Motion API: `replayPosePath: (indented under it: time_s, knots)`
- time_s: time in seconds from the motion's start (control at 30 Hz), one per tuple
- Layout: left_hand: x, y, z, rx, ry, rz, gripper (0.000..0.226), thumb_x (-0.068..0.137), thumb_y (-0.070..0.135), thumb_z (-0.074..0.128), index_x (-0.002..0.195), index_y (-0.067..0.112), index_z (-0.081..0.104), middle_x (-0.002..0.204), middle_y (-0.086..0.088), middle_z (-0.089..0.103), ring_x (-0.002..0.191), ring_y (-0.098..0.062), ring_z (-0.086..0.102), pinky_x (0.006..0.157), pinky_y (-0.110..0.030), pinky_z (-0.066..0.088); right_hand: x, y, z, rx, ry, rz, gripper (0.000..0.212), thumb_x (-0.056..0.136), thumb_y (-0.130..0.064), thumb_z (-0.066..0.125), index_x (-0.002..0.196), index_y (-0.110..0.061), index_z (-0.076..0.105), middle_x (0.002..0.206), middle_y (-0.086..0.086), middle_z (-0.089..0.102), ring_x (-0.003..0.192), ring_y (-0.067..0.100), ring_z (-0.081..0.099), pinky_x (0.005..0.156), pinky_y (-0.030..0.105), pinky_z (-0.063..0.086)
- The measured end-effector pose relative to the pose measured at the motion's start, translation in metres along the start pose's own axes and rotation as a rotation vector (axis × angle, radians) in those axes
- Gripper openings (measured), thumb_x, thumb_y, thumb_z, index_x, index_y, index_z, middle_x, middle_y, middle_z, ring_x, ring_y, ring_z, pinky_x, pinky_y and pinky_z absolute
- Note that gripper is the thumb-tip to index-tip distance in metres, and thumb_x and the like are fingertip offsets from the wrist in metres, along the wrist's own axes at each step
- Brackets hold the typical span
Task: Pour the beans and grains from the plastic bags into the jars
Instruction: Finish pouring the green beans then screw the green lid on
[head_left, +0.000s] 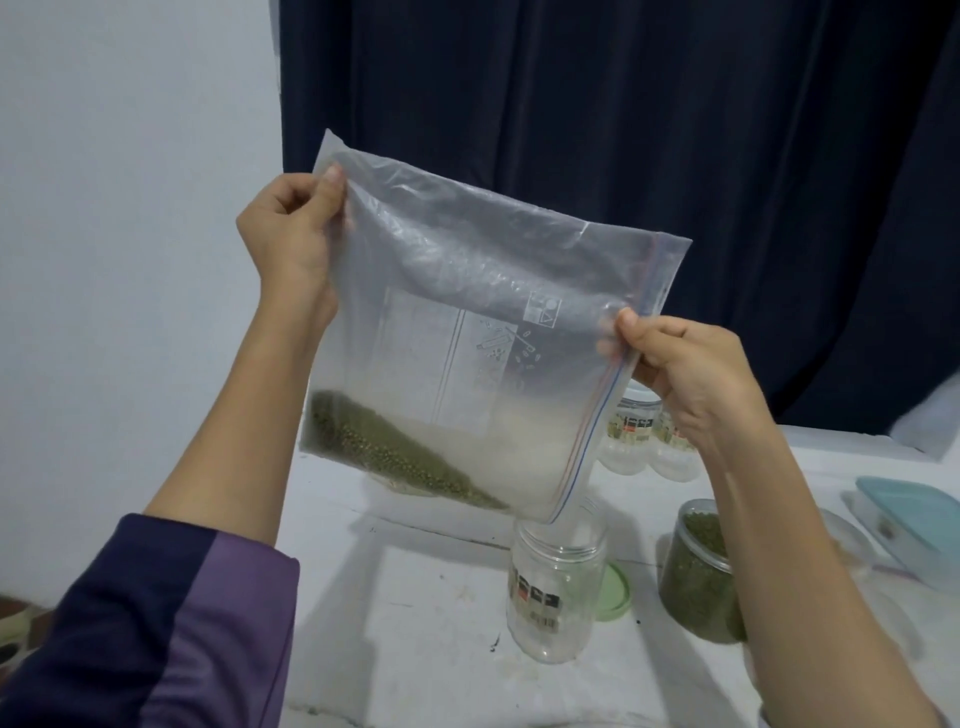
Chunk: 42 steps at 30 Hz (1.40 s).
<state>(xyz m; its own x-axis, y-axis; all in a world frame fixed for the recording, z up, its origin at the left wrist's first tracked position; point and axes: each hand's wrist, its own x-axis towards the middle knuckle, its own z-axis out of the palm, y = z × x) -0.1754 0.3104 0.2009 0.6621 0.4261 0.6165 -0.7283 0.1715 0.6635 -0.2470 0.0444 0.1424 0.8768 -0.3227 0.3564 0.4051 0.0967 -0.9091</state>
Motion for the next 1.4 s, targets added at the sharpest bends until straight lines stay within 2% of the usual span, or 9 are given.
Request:
replayPosePath:
  time_s: [0.1,0.3,0.5,0.8,0.97,1.13,1.4]
  knots:
    - [0.0,0.0,0.003,-0.024,-0.015,0.004,0.027,0.086,0.015,0.069,0.061,0.015,0.057,0.055,0.013,0.055,0.059,-0.003,0.052,0.065,-0.019,0.048,-0.002,0.002,0.0,-0.05,0.05,-0.032,0.013,0.083,-0.015,0.071,0.072,-0.008,0.071,0.069,0.001,0.072,0.072,0.012,0.07,0.068,0.019,0.056]
    - [0.007,0.0,0.008,-0.064,-0.063,-0.007,0.028,0.084,0.013,0.07,0.059,0.016,0.058,0.055,0.012,0.055,0.062,-0.006,0.052,0.068,-0.023,0.048,0.0,0.002,0.0,-0.097,0.125,-0.005,0.01,0.081,-0.018,0.073,0.075,-0.011,0.072,0.082,0.005,0.073,0.094,0.022,0.069,0.094,0.034,0.053]
    - [0.011,0.001,0.011,-0.061,-0.08,-0.015,0.029,0.082,0.013,0.071,0.056,0.018,0.059,0.056,0.01,0.056,0.064,-0.008,0.052,0.068,-0.022,0.049,0.003,0.003,-0.001,-0.156,0.14,0.026,0.015,0.076,-0.03,0.077,0.069,-0.016,0.074,0.092,0.01,0.074,0.106,0.027,0.065,0.099,0.042,0.049]
    - [0.011,-0.001,0.008,-0.073,-0.072,-0.041,0.032,0.081,0.012,0.072,0.053,0.019,0.058,0.055,0.009,0.055,0.064,-0.01,0.051,0.068,-0.024,0.048,0.005,0.005,-0.001,-0.149,0.132,0.022,0.014,0.078,-0.026,0.077,0.072,-0.014,0.074,0.089,0.007,0.073,0.104,0.027,0.065,0.099,0.044,0.049]
    - [0.013,0.002,0.009,-0.074,-0.062,-0.034,0.034,0.08,0.013,0.072,0.05,0.022,0.059,0.057,0.008,0.056,0.067,-0.013,0.052,0.071,-0.025,0.049,0.0,0.001,0.004,-0.167,0.131,-0.021,0.011,0.081,-0.022,0.074,0.073,-0.016,0.073,0.08,-0.002,0.073,0.093,0.013,0.067,0.102,0.038,0.047]
    - [0.012,0.004,0.008,-0.081,-0.048,-0.036,0.031,0.081,0.013,0.072,0.054,0.018,0.058,0.059,0.005,0.056,0.068,-0.013,0.052,0.072,-0.027,0.049,-0.003,0.001,0.006,-0.157,0.129,-0.022,0.011,0.081,-0.022,0.074,0.071,-0.018,0.072,0.072,-0.009,0.072,0.087,0.006,0.066,0.104,0.038,0.045]
    - [0.011,0.005,0.003,-0.096,-0.036,-0.045,0.032,0.081,0.011,0.072,0.053,0.017,0.057,0.057,0.005,0.055,0.064,-0.012,0.051,0.069,-0.025,0.049,-0.004,0.001,0.009,-0.163,0.125,-0.054,0.013,0.081,-0.024,0.075,0.07,-0.017,0.073,0.07,-0.008,0.072,0.083,0.009,0.067,0.103,0.038,0.047]
